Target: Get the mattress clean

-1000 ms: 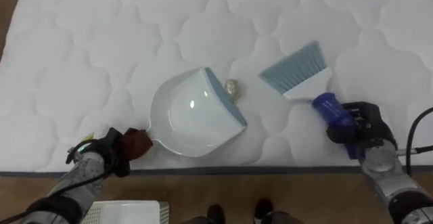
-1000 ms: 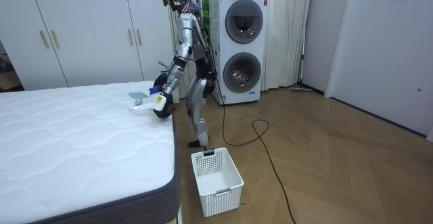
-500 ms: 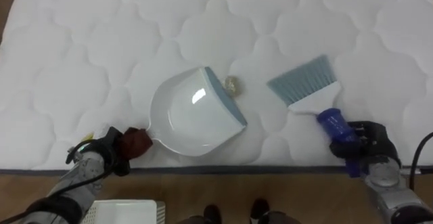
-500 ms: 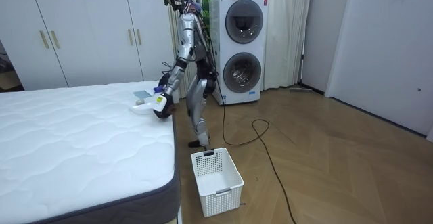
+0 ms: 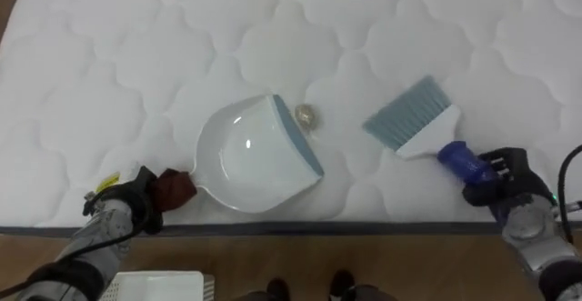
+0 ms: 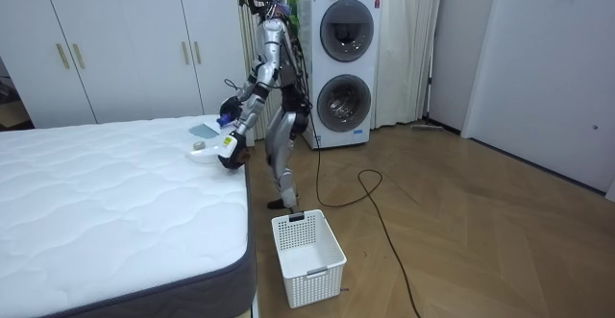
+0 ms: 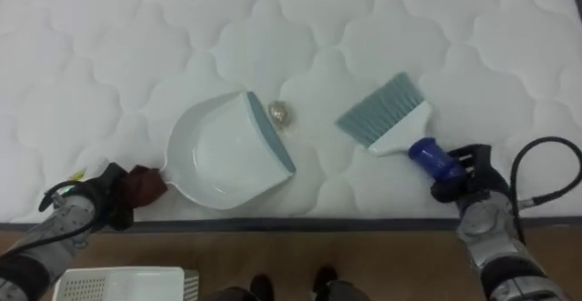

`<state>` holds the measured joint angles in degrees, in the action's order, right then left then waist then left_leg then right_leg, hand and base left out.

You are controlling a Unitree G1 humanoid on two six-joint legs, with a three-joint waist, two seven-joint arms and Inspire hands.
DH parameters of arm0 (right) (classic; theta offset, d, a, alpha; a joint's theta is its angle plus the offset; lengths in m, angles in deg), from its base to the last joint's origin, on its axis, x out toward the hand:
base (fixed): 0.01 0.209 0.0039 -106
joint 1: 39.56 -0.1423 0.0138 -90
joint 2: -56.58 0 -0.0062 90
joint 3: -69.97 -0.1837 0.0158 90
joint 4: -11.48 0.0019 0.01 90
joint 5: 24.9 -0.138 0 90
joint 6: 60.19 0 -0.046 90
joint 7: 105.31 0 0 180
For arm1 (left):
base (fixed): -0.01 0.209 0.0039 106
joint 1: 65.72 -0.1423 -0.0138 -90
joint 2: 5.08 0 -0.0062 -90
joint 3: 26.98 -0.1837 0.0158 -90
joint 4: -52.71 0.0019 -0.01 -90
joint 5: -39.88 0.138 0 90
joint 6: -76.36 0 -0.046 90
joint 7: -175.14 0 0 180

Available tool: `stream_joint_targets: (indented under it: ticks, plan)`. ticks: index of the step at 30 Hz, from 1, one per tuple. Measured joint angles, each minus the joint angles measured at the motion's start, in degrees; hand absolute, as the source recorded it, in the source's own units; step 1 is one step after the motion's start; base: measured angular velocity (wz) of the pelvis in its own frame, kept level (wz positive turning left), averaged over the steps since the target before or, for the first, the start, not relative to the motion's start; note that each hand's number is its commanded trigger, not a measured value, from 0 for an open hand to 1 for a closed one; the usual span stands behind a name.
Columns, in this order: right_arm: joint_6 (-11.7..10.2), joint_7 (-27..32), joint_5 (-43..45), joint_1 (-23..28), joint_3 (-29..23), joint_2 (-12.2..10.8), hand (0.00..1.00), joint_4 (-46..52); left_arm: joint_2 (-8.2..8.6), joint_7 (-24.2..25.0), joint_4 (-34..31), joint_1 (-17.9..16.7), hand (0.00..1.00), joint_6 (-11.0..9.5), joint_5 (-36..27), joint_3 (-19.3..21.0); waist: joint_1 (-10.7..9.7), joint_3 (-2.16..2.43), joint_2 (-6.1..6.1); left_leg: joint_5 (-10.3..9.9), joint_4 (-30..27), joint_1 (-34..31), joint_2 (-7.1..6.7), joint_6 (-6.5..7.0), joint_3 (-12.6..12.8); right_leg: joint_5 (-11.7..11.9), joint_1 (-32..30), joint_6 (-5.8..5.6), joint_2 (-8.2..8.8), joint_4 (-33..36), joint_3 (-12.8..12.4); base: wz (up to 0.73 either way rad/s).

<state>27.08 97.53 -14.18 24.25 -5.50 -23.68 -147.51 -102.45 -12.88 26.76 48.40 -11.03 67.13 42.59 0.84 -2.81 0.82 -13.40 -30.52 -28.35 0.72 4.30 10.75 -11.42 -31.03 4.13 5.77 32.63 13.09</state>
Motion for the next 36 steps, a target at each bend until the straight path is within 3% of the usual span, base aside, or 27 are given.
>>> stream_joint_targets:
  ticks: [4,9,12,17,20,26,36]
  plan:
    - [2.57,0.53,6.98,-1.80,0.01,2.41,1.00,0.01,-1.11,1.14,-1.13,0.50,1.00,0.27,0.53,0.04,1.25,-0.01,1.53,-0.01,-0.11,-0.82,0.25,0.01,0.22,0.42,-0.87,0.34,-0.08,-0.08,0.19,-0.02]
    - [3.78,0.99,15.83,-3.81,0.50,3.10,1.00,-0.05,-2.48,2.69,-1.37,1.67,1.00,0.44,1.00,-0.05,1.52,-0.29,2.60,-0.01,-1.03,-2.01,0.64,0.00,-0.09,0.52,-1.43,0.47,-0.43,-0.12,0.40,-0.01]
    - [4.30,1.10,21.57,-5.27,1.11,4.12,1.00,0.06,-3.35,2.95,-1.07,3.69,1.00,0.44,2.18,-0.16,2.55,-0.70,3.46,-0.01,-1.14,-2.65,0.91,-0.01,0.11,0.80,-2.05,0.66,-0.72,-0.32,0.30,-0.05]
    - [6.34,0.87,28.40,-8.70,6.91,6.99,1.00,0.00,-5.06,4.33,-1.71,4.18,1.00,0.44,2.14,-1.19,2.79,-1.18,4.47,-0.03,-0.96,-2.76,1.13,-0.05,0.13,0.85,-2.00,0.73,-0.96,-0.84,0.50,0.00]
    - [7.59,0.76,34.09,-10.30,9.15,8.50,1.00,0.25,-5.18,5.24,-1.18,5.24,1.00,0.44,2.16,-1.26,3.63,-1.27,5.04,-0.06,-0.82,-2.99,1.28,-0.11,0.22,0.88,-2.08,0.78,-1.13,-1.18,0.52,0.00]
    - [10.38,0.77,45.18,-13.95,13.04,8.80,1.00,0.44,-6.72,6.53,-2.13,5.70,1.00,0.45,2.19,-1.65,4.32,-1.23,6.65,0.06,-0.22,-3.27,1.80,-0.41,0.03,1.44,-1.87,0.96,-1.91,-3.03,0.83,-0.01]
    - [12.70,0.16,54.07,-15.39,18.10,9.38,1.00,6.04,-7.35,7.62,-2.15,6.18,1.00,0.46,2.17,-2.44,4.48,-1.33,6.83,0.01,-0.26,-3.06,2.24,-0.51,-0.07,2.16,-0.98,1.01,-2.46,-4.17,1.22,0.00]
